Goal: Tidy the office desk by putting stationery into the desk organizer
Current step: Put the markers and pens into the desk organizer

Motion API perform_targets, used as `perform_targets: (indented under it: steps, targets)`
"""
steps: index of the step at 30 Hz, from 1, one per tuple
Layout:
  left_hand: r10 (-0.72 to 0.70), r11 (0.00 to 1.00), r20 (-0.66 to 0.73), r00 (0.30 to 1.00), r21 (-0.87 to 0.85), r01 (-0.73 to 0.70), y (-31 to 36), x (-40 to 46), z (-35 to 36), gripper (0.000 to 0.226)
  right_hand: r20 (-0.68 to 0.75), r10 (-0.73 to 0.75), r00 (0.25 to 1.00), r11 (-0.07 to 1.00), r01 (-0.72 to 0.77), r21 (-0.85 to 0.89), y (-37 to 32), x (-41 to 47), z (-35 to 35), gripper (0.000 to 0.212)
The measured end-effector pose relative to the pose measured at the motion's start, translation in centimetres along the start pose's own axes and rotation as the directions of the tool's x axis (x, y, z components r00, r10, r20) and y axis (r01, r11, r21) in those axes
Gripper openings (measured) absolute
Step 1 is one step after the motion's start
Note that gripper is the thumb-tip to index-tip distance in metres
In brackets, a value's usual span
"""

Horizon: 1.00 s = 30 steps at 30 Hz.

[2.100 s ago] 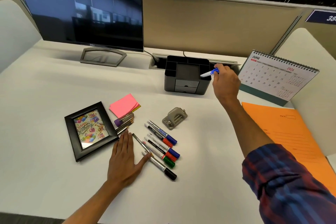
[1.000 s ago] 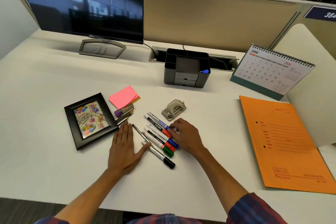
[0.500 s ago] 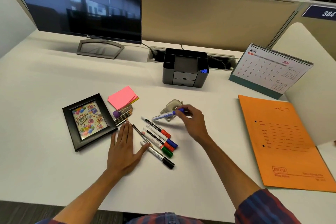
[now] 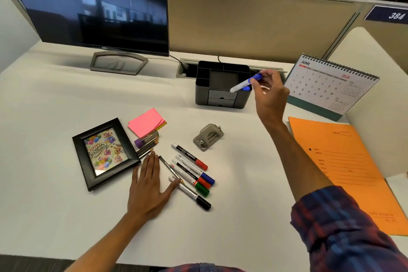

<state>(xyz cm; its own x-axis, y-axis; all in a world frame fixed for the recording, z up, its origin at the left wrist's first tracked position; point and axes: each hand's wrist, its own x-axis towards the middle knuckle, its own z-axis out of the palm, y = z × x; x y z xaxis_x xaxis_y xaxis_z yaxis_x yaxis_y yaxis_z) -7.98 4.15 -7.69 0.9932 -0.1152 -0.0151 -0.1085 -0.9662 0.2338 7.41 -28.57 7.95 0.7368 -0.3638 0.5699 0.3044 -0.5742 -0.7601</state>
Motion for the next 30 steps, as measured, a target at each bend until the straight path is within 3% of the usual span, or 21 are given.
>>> perform_targets:
  steps: [5, 13, 17, 25, 30]
  targets:
    - [-0.001, 1.0, -0.002, 1.0, -0.012, 0.001, 0.1, 0.0, -0.1, 0.097, -0.003, -0.082, 0.997, 0.98, 0.081, -0.182, 1.7, 2.9, 0.5, 0.023]
    - [0.0, 1.0, -0.003, 1.0, -0.01, 0.0, 0.1, -0.1, -0.1, 0.096, 0.127, 0.072, 0.989, 0.928, -0.02, -0.371, 3.7, 2.9, 2.3, 0.029]
    - [0.004, 1.0, -0.005, 1.0, -0.012, -0.004, 0.1, 0.0, -0.2, 0.096, 0.12, 0.062, 0.991, 0.903, -0.004, -0.43, 3.8, 2.5, 2.3, 0.033]
    - [0.008, 1.0, -0.006, 1.0, -0.014, -0.008, 0.2, 0.0, -0.3, 0.097, 0.207, -0.031, 0.978, 0.934, 0.102, -0.341, 3.4, -2.4, 2.3, 0.023]
    - [0.006, 1.0, 0.004, 1.0, -0.007, -0.006, 0.2, -0.1, -0.3, 0.097, 0.297, 0.005, 0.955, 0.947, 0.091, -0.308, 3.4, -7.2, 3.0, 0.023]
